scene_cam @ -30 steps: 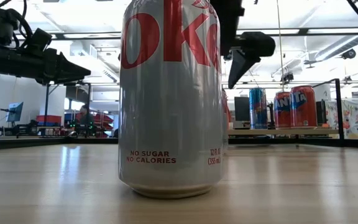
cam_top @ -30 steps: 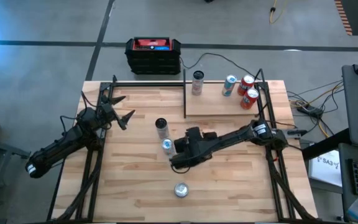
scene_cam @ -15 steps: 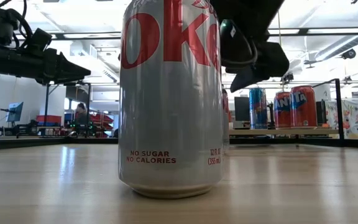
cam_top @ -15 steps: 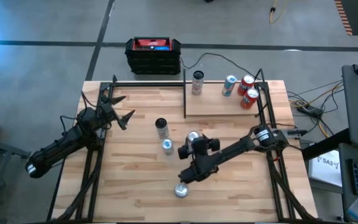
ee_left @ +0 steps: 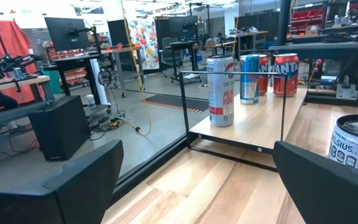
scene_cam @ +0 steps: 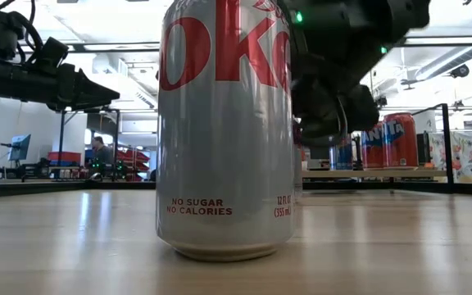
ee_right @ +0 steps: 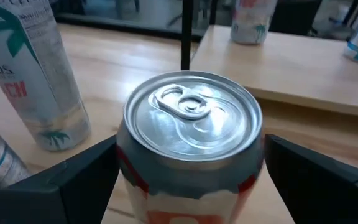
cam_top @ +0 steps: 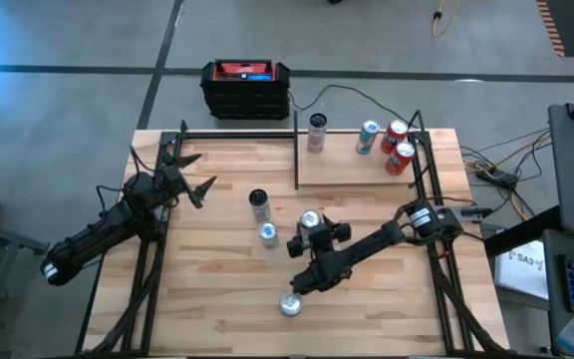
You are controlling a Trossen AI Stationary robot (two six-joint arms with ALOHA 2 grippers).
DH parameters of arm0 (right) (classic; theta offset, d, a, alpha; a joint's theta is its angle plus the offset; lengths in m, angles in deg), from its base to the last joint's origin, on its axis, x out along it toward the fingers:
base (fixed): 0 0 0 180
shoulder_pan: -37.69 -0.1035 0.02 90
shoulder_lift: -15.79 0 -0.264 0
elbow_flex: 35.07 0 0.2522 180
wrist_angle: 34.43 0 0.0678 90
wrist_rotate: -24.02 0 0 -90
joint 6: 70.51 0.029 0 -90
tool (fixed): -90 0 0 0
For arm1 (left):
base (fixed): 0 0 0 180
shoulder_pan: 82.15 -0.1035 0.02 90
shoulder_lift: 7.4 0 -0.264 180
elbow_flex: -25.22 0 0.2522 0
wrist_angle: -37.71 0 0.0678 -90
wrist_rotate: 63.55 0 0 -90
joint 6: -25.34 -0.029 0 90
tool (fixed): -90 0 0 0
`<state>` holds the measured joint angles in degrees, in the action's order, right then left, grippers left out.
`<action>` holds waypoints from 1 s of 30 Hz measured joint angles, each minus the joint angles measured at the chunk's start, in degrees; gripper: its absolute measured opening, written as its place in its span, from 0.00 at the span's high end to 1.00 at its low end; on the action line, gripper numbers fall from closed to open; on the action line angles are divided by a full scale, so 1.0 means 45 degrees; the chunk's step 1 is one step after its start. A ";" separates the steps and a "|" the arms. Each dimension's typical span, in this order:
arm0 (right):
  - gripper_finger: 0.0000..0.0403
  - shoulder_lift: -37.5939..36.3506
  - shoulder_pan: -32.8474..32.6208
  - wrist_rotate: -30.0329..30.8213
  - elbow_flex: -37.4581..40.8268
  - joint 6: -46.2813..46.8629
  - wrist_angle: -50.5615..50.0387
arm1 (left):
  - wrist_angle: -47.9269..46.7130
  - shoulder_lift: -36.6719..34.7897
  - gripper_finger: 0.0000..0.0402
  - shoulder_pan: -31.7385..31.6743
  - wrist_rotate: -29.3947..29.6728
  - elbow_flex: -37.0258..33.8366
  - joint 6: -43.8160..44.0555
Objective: Place canned beverage on shelf
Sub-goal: Put the right silver soda can on the shelf
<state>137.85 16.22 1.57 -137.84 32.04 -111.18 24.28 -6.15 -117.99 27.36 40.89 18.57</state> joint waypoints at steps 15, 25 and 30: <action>0.15 0.0000 0.0024 0.1777 0.1054 -0.2531 0.3135 | 0.0000 -0.0002 0.01 0.0005 -0.0001 -0.0002 -0.0001; 0.26 0.0000 0.0373 0.1850 0.1301 -0.2803 0.3504 | 0.0000 0.0001 0.01 0.0005 -0.0001 0.0000 0.0002; 0.26 0.0000 0.0432 0.1816 0.1305 -0.2955 0.3715 | 0.0000 0.0000 0.01 0.0000 0.0000 0.0000 0.0001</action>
<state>137.85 18.16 9.74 -131.97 18.74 -94.46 24.28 -6.15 -117.99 27.36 40.89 18.57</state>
